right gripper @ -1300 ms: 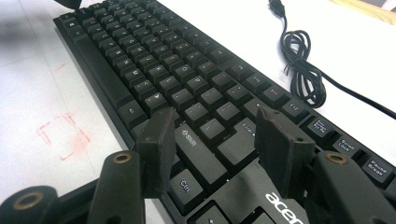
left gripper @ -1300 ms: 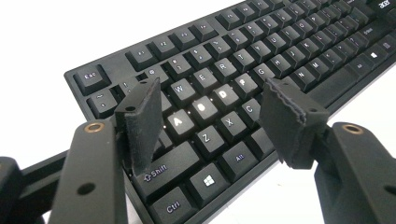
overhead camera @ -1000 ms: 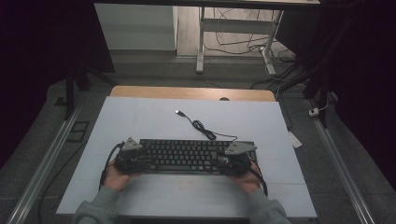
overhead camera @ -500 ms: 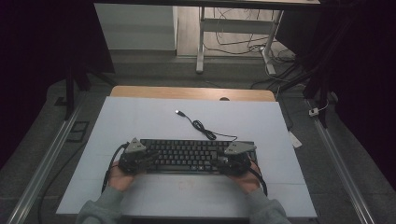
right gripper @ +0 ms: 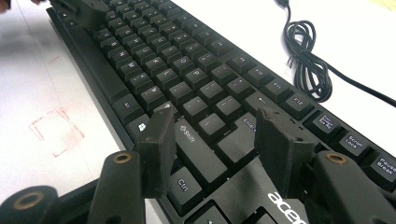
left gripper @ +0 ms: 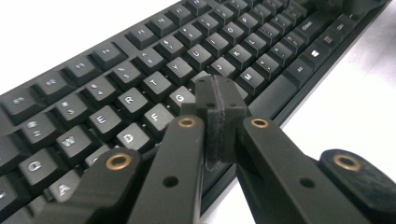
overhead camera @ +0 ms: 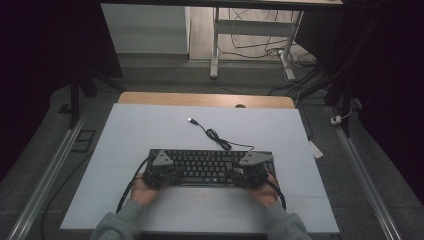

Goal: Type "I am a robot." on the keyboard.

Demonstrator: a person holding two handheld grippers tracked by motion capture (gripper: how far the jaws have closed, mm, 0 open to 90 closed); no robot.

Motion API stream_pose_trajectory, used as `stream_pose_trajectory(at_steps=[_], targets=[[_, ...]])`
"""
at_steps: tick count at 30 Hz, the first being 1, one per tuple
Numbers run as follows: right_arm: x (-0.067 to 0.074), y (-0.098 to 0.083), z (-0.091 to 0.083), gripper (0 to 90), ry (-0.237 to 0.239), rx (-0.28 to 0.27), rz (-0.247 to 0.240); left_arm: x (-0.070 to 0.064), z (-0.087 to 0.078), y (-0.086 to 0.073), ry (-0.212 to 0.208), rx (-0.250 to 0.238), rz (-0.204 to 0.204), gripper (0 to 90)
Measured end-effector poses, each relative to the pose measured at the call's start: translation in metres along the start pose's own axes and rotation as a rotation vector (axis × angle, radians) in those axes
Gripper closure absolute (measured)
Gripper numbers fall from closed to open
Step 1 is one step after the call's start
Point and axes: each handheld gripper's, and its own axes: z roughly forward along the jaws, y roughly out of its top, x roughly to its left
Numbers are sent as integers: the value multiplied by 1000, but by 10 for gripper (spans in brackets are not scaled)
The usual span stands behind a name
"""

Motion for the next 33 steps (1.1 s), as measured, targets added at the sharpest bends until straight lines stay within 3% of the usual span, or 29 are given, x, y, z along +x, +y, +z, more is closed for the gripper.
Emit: stream_pose_trajectory(at_steps=[13, 20, 22, 26, 30, 33], targets=[[0, 0, 2, 483, -1, 9, -3, -3, 13, 1, 2, 15, 0, 886], [0, 0, 1, 483, -1, 8, -4, -6, 16, 1, 19, 31, 27, 888], [0, 0, 1, 483, -4, 8, -6, -6, 13, 1, 33, 25, 31, 888], [0, 0, 0, 483, -2, 3, -2, -4, 0, 2, 26, -38, 26, 887], [-1, 0, 0, 483, -1, 0, -1, 6, -17, 1, 28, -67, -11, 882], [0, 0, 0, 482, -2, 2, -4, 14, -26, -3, 19, -56, -35, 783]])
